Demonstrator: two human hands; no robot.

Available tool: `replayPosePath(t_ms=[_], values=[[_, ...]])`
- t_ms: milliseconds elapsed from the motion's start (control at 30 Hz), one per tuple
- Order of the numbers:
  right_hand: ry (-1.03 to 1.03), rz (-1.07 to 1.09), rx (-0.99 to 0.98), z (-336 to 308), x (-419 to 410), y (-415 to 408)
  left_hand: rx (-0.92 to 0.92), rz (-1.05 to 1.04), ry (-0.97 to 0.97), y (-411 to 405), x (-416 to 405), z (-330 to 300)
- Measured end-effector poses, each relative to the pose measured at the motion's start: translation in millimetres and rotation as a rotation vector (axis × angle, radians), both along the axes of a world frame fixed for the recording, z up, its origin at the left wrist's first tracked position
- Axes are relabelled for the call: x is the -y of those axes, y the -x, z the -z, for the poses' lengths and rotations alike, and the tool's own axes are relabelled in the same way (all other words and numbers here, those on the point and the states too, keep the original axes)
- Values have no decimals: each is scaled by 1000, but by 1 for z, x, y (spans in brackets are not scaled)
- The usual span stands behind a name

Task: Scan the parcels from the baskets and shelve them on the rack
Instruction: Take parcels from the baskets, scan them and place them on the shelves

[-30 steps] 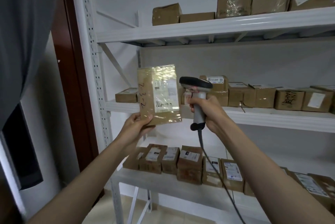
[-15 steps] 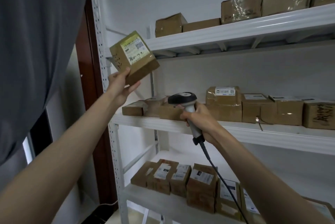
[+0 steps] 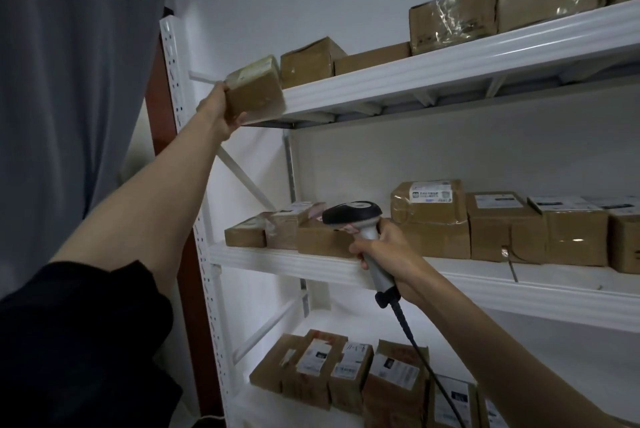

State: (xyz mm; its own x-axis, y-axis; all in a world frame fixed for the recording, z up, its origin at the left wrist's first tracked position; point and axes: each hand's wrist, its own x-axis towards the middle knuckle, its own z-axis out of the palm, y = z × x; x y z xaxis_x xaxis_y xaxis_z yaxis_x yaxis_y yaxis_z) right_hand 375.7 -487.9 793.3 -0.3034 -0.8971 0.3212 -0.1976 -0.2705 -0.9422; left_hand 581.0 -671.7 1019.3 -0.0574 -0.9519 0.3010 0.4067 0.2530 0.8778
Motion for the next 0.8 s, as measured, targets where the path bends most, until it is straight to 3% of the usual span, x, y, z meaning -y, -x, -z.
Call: replayPosePath(t_ms=[267,433,600,800], values=[[-44,25,8,-6,8,16,32,-236,43,8,26,-45],[-68,15,1,-4,13,14,355,-491,87,15,50,-43],[-70,13,11,-6,11,11,586,-332,130,17,52,-23],[-31,32,47,-3,1,-3,631,-170,251,19,34,11]])
